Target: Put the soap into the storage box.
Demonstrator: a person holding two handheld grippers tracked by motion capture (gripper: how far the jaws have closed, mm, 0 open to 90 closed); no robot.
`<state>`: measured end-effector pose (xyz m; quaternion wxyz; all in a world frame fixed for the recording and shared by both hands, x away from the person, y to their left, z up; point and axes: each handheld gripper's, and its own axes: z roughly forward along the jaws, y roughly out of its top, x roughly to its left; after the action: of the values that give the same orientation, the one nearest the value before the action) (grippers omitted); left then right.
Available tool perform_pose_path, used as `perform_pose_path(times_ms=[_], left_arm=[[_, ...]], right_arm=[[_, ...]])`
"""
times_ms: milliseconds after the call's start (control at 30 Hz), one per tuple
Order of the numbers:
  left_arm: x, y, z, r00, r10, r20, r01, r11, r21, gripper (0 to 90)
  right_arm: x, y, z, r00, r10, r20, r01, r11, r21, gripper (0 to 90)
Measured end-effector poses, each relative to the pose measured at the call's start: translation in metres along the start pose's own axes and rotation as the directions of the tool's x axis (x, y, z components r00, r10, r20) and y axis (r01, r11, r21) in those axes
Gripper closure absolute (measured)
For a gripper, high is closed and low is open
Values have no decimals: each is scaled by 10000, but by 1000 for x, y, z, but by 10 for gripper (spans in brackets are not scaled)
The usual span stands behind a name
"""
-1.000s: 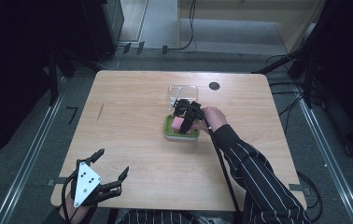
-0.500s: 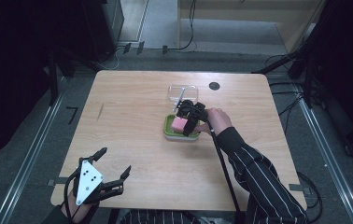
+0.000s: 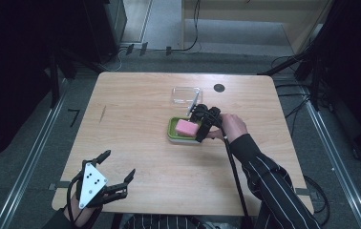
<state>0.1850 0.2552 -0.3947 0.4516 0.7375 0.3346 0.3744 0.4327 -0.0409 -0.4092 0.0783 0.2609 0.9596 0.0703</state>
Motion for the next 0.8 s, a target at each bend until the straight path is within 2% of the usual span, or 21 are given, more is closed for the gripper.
perform_pose_path(times_ms=[400, 800], left_arm=[[-1, 1, 3, 9999, 26, 114, -25, 10000, -45, 132], [-1, 2, 6, 9997, 67, 237, -65, 10000, -75, 132]], right_arm=[[11, -22, -8, 9993, 352, 79, -356, 9978, 561, 120], [24, -54, -8, 9976, 686, 102, -692, 9940, 847, 120]])
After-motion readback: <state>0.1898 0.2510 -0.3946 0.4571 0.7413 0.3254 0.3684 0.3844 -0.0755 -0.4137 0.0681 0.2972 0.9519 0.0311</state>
